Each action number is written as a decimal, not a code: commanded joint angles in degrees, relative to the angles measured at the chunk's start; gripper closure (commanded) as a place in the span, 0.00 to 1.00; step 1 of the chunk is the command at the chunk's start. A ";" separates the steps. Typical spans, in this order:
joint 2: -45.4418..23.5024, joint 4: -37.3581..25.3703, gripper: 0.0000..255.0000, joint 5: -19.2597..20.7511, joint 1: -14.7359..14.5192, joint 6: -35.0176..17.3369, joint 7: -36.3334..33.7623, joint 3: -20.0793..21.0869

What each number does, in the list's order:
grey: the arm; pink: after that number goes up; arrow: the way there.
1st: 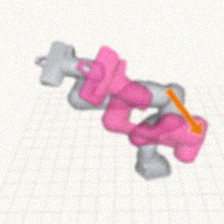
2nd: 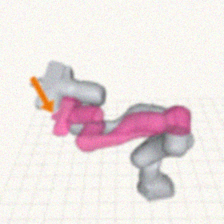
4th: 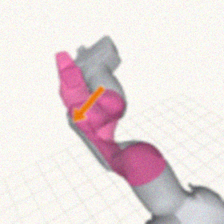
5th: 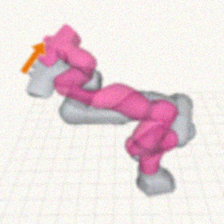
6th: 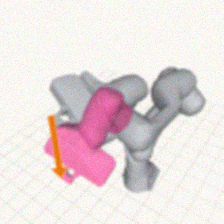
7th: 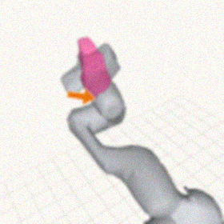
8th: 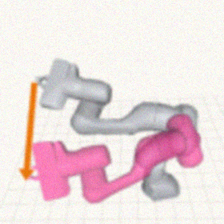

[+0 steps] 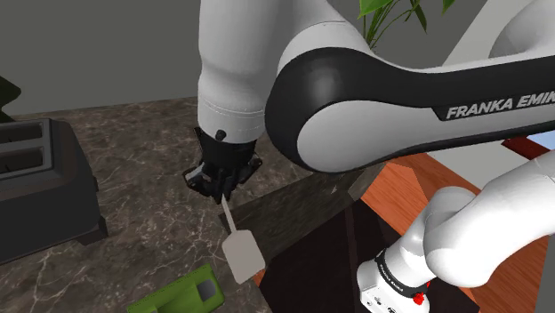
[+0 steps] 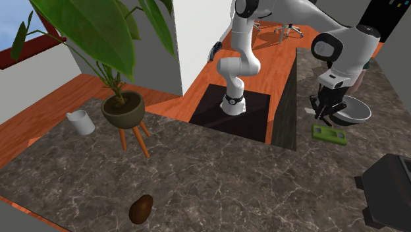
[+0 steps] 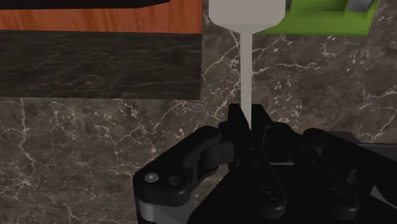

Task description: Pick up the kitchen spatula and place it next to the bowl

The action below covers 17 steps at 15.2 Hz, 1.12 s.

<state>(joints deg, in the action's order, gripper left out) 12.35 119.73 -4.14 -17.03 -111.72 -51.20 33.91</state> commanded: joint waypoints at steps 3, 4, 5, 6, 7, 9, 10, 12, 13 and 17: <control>-0.35 2.50 1.00 0.06 -0.23 -2.81 -0.71 0.55; -0.56 3.10 1.00 0.14 -0.23 -3.59 -0.82 0.65; -0.78 3.69 1.00 0.24 -0.23 -4.37 -0.93 0.76; -1.02 4.26 1.00 0.35 -0.23 -5.14 -1.05 0.87; -1.27 4.83 1.00 0.47 -0.22 -5.92 -1.18 0.97; -1.82 5.92 1.00 0.74 -0.21 -7.49 -1.47 1.19; -2.12 6.45 1.00 0.90 -0.20 -8.27 -1.63 1.31; -2.76 7.47 1.00 1.25 -0.16 -9.84 -1.97 1.53; -3.11 7.96 1.00 1.45 -0.14 -10.62 -2.16 1.65; -4.65 9.81 1.00 2.41 -0.04 -13.77 -3.02 2.11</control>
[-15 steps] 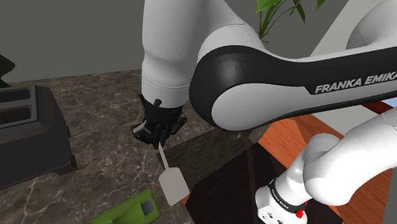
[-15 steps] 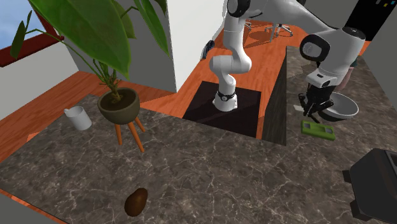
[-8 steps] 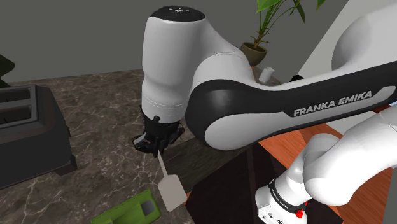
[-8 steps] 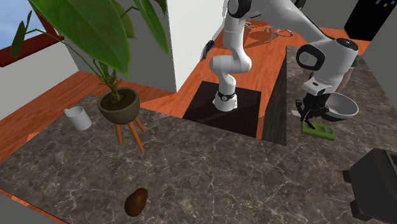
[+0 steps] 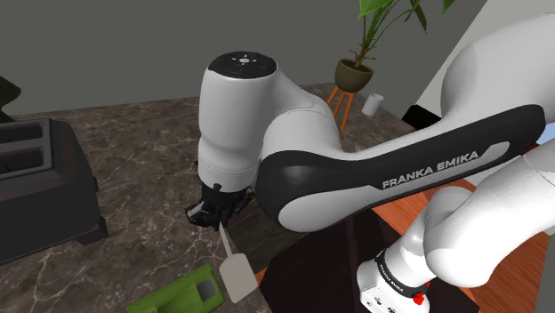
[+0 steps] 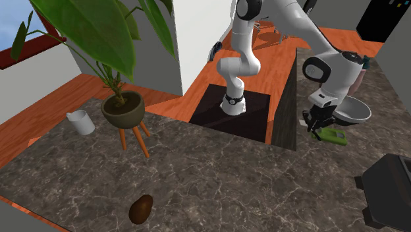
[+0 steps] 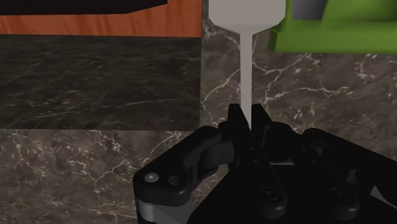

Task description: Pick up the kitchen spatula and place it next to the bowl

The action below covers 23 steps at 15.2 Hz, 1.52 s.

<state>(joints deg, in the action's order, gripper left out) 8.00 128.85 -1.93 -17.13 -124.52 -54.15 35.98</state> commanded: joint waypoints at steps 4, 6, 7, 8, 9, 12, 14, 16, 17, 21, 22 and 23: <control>-2.12 2.35 1.00 1.44 0.19 -4.11 -1.13 0.47; -3.12 3.10 1.00 2.20 0.27 -5.68 -1.76 0.67; -3.65 3.46 1.00 2.62 0.31 -6.46 -2.09 0.76; -4.20 3.80 1.00 3.06 0.34 -7.24 -2.45 0.84; -4.76 4.13 1.00 3.53 0.38 -8.02 -2.82 0.92; -6.13 4.85 1.00 4.73 0.44 -9.81 -3.76 1.05; -6.13 4.85 1.00 4.73 0.43 -9.81 -3.76 1.04; -6.13 4.85 1.00 4.73 0.43 -9.81 -3.76 1.04; -6.13 4.85 1.00 4.73 0.43 -9.81 -3.76 1.04; -6.12 4.85 0.00 4.72 0.43 -9.80 -3.75 1.04; -6.12 4.85 0.00 4.72 0.43 -9.80 -3.75 1.04; -6.12 4.85 0.00 4.72 0.43 -9.80 -3.75 1.04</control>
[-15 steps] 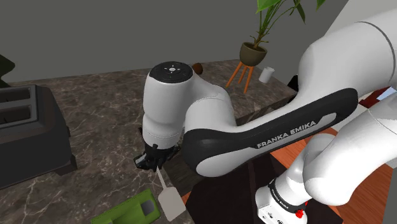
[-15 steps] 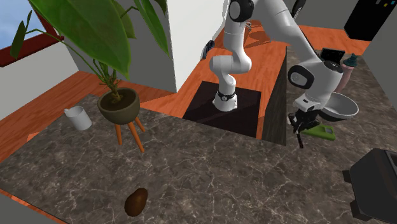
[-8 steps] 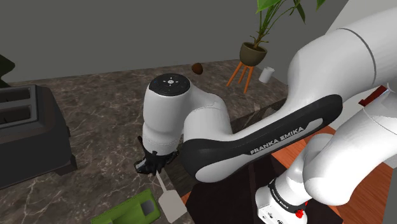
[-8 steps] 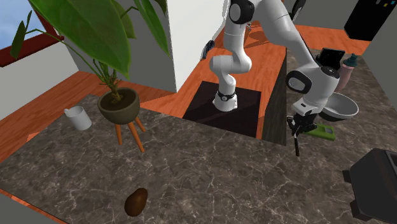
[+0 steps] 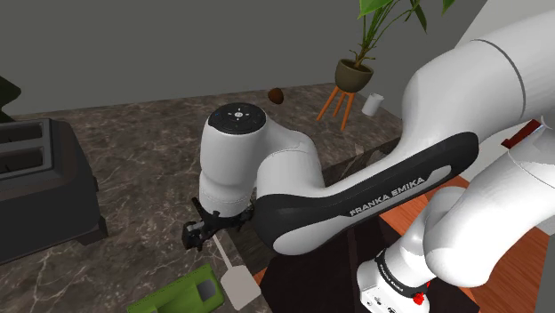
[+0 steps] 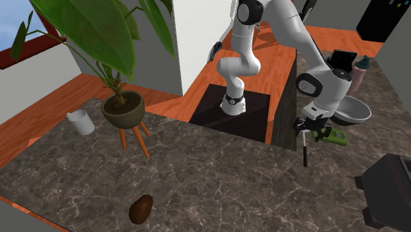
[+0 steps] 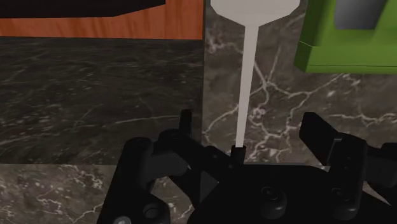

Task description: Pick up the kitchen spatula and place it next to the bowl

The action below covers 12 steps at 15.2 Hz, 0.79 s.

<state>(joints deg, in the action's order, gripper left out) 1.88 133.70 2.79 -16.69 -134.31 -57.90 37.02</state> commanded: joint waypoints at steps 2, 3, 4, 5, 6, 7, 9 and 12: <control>1.56 -0.68 0.00 -1.35 -0.08 1.90 0.98 -0.07; 3.03 -1.44 0.00 -2.55 -0.16 3.83 1.85 -0.20; 4.40 -2.29 0.00 -3.58 -0.27 5.79 2.61 -0.39; 5.40 -3.01 0.00 -4.30 -0.38 7.33 3.14 -0.58; 5.40 -3.01 0.00 -4.29 -0.41 7.33 3.14 -0.61; 5.40 -3.01 0.00 -4.29 -0.42 7.33 3.14 -0.62; 5.40 -3.01 0.00 -4.29 -0.42 7.33 3.14 -0.62; 5.40 -3.01 0.00 -4.29 -0.42 7.33 3.14 -0.62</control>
<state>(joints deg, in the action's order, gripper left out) 7.28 130.69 -1.49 -17.12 -126.99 -54.77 36.40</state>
